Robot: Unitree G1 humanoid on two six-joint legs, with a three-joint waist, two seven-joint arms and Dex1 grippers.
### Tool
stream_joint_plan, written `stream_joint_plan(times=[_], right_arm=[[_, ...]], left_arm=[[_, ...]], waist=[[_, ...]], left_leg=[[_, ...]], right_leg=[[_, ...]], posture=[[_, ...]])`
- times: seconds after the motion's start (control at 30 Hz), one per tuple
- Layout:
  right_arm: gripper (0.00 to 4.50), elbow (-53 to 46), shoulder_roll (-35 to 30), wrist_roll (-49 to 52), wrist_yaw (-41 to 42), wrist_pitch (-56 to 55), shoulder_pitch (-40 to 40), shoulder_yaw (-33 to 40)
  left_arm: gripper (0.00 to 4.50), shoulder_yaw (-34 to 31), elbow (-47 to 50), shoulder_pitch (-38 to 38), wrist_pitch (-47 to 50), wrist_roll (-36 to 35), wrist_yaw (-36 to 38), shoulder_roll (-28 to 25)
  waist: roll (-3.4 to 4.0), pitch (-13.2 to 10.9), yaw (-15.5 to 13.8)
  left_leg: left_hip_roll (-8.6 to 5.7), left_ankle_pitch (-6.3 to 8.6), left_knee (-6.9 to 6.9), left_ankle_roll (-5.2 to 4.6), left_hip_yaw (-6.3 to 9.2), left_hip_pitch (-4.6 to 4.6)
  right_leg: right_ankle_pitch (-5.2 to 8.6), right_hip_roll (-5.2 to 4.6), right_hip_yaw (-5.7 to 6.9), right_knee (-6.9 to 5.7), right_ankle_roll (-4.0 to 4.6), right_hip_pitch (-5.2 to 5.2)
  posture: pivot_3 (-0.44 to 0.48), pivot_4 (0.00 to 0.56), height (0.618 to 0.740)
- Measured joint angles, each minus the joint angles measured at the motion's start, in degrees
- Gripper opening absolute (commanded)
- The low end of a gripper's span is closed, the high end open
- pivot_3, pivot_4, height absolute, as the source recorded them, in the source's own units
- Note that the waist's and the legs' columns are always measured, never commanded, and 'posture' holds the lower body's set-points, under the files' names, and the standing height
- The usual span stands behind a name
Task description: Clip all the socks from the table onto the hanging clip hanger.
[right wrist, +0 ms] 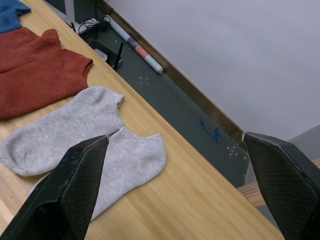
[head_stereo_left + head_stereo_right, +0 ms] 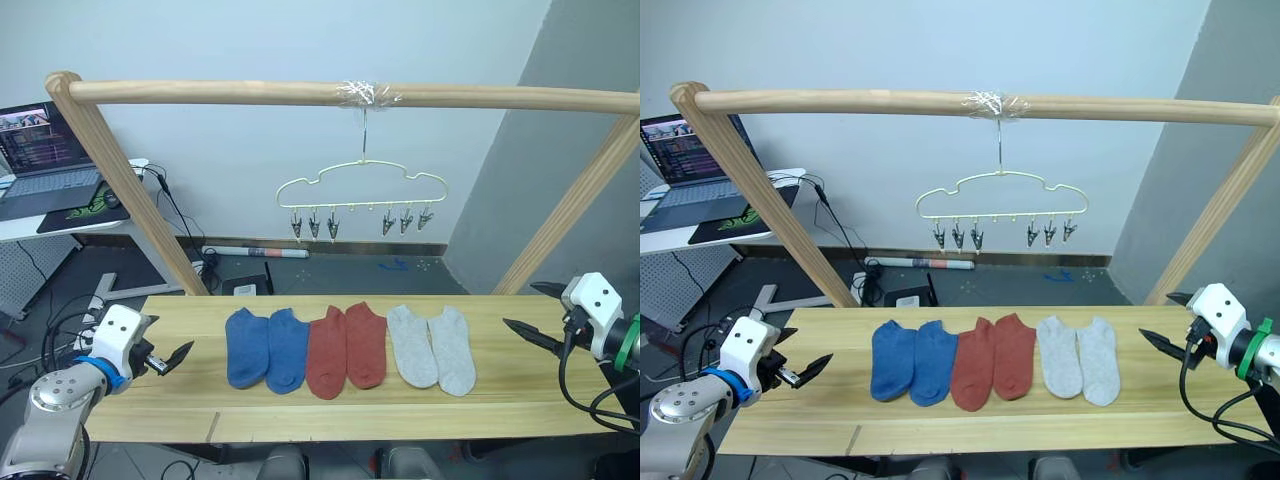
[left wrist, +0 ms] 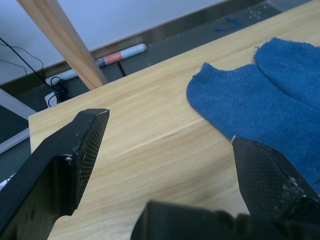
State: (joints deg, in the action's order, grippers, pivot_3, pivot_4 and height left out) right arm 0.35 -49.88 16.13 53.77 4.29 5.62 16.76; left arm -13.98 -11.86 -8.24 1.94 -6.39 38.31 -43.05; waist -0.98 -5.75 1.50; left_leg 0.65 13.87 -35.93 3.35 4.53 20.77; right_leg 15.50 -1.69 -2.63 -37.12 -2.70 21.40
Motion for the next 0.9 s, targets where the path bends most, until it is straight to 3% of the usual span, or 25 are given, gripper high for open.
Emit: stream_joint_plan(times=[0.17, 0.47, 0.7, 0.9], right_arm=[[4.50, -0.60, 1.22, -1.36, -1.31, -1.07, 0.14, -0.04], [4.50, -13.15, 6.75, -0.75, -4.34, 4.36, 1.98, -4.59], [4.50, -21.77, 10.55, 0.92, -6.76, 10.56, -0.01, -9.91], [4.50, -24.83, 12.26, 2.03, -8.48, 14.32, -5.07, -12.03]], left_arm=[[4.49, -0.10, 3.15, -0.96, -0.10, 0.07, -3.29, 3.14], [4.49, 4.68, 17.00, -1.92, 4.00, 0.48, -10.61, 16.78], [4.49, 12.17, 20.30, 5.15, 5.41, 7.20, -23.90, 30.34], [4.49, 15.50, 19.20, 14.17, 4.83, 10.49, -30.62, 36.25]], waist=[[0.00, -0.05, 0.01], [0.09, -0.48, 0.04], [-0.17, -1.04, 0.12], [-0.32, -1.78, 0.19]], left_leg=[[0.00, 0.00, 0.00, 0.00, 0.00, 0.00], [-0.02, 0.00, -0.10, 0.00, 0.01, 0.00], [-0.04, 0.00, -0.14, 0.00, 0.07, 0.02], [-0.05, 0.00, -0.12, 0.00, 0.08, 0.05]], right_leg=[[0.00, 0.00, -0.03, 0.01, 0.00, -0.01], [-0.01, 0.01, -0.10, -0.01, -0.01, -0.07], [-0.20, 0.07, -0.10, -0.01, -0.35, -0.08], [-0.24, 0.11, -0.10, 0.04, -0.40, -0.06]], posture=[[0.012, 0.085, 0.737], [-0.024, 0.112, 0.737], [-0.046, 0.127, 0.737], [-0.050, 0.150, 0.737]])
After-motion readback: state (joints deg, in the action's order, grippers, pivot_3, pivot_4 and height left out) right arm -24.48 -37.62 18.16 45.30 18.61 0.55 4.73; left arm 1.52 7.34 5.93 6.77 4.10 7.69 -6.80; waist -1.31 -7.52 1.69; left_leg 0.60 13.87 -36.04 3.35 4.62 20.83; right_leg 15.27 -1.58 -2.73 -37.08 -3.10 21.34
